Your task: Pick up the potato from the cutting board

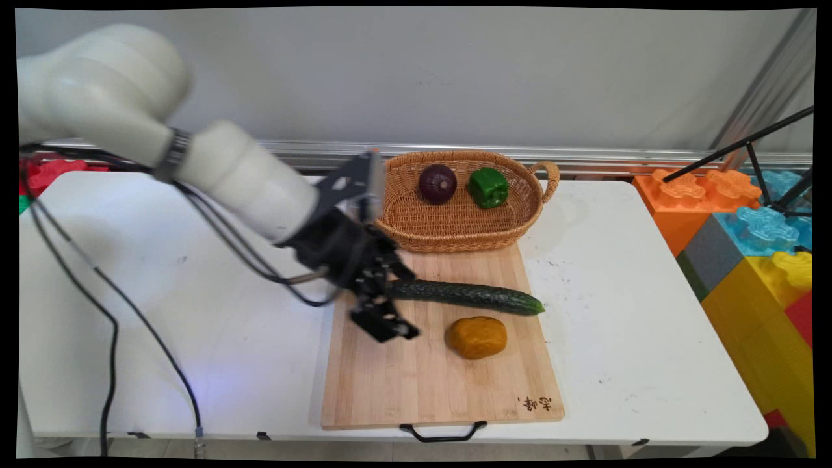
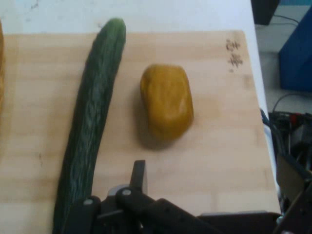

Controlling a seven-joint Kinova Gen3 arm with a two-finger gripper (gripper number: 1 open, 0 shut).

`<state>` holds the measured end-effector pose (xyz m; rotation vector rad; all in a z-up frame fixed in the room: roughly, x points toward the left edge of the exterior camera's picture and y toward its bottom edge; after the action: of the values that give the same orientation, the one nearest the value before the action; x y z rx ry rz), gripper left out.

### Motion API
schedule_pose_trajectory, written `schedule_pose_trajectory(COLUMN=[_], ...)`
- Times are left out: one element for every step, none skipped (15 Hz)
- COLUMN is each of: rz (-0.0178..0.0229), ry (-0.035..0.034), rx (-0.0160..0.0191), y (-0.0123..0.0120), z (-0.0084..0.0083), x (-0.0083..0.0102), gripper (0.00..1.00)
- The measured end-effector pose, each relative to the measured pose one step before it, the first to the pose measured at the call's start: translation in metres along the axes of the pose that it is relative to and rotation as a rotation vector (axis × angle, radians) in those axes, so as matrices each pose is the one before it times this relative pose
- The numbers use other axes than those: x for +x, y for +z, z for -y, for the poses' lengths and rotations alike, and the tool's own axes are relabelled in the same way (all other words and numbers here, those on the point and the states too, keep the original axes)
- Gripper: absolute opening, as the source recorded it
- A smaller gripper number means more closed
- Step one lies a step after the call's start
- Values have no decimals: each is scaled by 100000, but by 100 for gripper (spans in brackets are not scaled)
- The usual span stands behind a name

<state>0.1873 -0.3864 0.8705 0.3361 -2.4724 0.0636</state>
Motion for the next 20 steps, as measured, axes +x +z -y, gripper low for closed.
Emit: schedule_pose_trajectory(rz=[564, 1365, 1311, 1714, 1558, 1135, 1037, 775, 518, 310, 440, 470, 465, 387, 361, 380, 284, 203, 275, 139], ry=[494, 544, 469, 511, 44, -294, -441, -645, -603, -335, -431, -585, -570, -499, -617, -497, -428, -214, -341, -191], rx=[533, 913, 906, 1241, 997, 664, 402, 28, 66, 43, 28, 13, -65, -105, -271, -246, -180, -128, -247, -162], y=[1302, 1309, 1056, 1157, 1101, 861, 987, 962, 738, 468, 663, 718, 660, 530, 566, 521, 393, 235, 382, 269], z=[24, 120, 150, 185, 170, 103, 79, 67, 25, 36, 53, 52, 24, 8, -33, -41, -37, -32, -57, -47], x=[1089, 819, 595, 523, 421, 288, 385, 412, 304, 196, 280, 263, 201, 140, 143, 118, 68, 34, 62, 49], gripper=[100, 100, 100, 100, 100, 100, 100, 100, 100, 100, 100, 100, 100, 100, 100, 100, 100, 100, 100, 100])
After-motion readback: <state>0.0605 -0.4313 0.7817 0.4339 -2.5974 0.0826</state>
